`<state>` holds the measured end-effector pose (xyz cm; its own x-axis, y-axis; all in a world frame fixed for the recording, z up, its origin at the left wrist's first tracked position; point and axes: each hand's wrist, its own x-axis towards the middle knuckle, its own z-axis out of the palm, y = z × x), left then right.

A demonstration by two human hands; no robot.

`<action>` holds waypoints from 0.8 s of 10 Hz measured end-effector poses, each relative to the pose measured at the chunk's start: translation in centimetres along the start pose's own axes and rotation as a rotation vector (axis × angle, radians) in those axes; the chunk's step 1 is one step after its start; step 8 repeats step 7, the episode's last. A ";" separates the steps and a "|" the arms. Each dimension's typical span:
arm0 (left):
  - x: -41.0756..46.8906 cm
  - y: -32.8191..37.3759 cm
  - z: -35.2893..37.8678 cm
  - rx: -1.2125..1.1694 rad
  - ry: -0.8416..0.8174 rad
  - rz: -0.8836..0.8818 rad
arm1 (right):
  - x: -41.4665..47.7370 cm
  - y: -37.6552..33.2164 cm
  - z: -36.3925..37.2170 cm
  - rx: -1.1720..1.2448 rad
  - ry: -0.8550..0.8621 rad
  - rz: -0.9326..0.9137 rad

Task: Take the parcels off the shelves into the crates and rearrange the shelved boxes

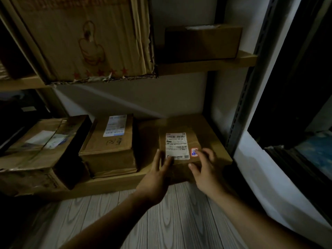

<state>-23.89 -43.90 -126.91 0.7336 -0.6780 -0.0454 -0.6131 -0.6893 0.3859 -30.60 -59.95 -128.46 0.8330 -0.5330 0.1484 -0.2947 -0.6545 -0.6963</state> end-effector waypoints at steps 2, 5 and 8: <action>1.7 -1.0 0.3 0.288 -0.038 0.089 | 1.6 1.5 1.7 -0.357 0.113 -0.352; 7.9 -1.7 -2.0 0.255 -0.209 -0.096 | 7.4 -1.8 2.1 -0.569 -0.232 -0.162; 4.8 -2.7 -5.9 0.179 -0.237 -0.117 | 7.7 -4.2 0.8 -0.662 -0.414 -0.059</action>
